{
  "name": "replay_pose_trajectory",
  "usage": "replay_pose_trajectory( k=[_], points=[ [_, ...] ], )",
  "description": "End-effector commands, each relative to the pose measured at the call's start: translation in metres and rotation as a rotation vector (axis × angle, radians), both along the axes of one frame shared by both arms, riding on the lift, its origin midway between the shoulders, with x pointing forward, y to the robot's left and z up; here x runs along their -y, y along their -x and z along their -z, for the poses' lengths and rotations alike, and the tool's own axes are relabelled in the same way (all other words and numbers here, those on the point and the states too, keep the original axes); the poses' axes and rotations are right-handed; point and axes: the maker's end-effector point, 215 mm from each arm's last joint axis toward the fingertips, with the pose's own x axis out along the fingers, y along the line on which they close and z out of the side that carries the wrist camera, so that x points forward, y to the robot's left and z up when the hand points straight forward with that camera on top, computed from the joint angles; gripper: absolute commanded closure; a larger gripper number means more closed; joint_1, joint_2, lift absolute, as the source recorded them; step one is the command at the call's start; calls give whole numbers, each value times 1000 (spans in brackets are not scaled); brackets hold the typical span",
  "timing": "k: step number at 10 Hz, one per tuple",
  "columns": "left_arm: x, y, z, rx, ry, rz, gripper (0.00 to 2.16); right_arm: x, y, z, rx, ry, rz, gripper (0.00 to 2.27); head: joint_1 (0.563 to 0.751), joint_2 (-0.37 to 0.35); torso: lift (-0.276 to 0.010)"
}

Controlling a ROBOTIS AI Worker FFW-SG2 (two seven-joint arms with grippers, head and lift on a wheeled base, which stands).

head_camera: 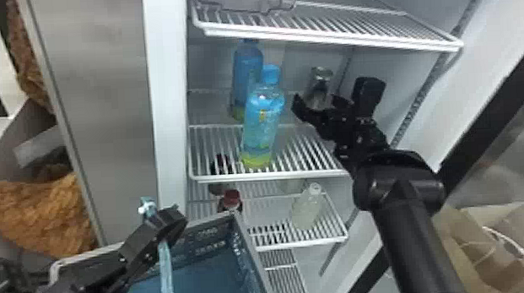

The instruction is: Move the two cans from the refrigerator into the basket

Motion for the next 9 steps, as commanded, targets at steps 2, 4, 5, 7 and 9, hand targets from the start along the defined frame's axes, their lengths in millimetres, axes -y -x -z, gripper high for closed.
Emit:
replay_pose_trajectory(
  k=[2, 4, 5, 7, 9],
  points=[
    [-1, -1, 0, -1, 0, -2, 1200, 5, -8, -11, 13, 9, 15, 96, 621, -287, -35],
    [0, -1, 0, -1, 2, 2, 1200, 6, -13, -8, 1, 6, 17, 193, 614, -288, -35],
    [0, -1, 1, -3, 2, 2, 1200, 8, -16, -2, -15, -3, 20, 463, 613, -288, -35],
    [0, -1, 0, 0, 3, 2, 1200, 8, -19, -1, -26, 2, 19, 1150, 614, -288, -35],
    [0, -1, 1, -2, 4, 2, 1200, 9, -17, -7, -14, 36, 21, 1280, 614, -288, -35]
  ],
)
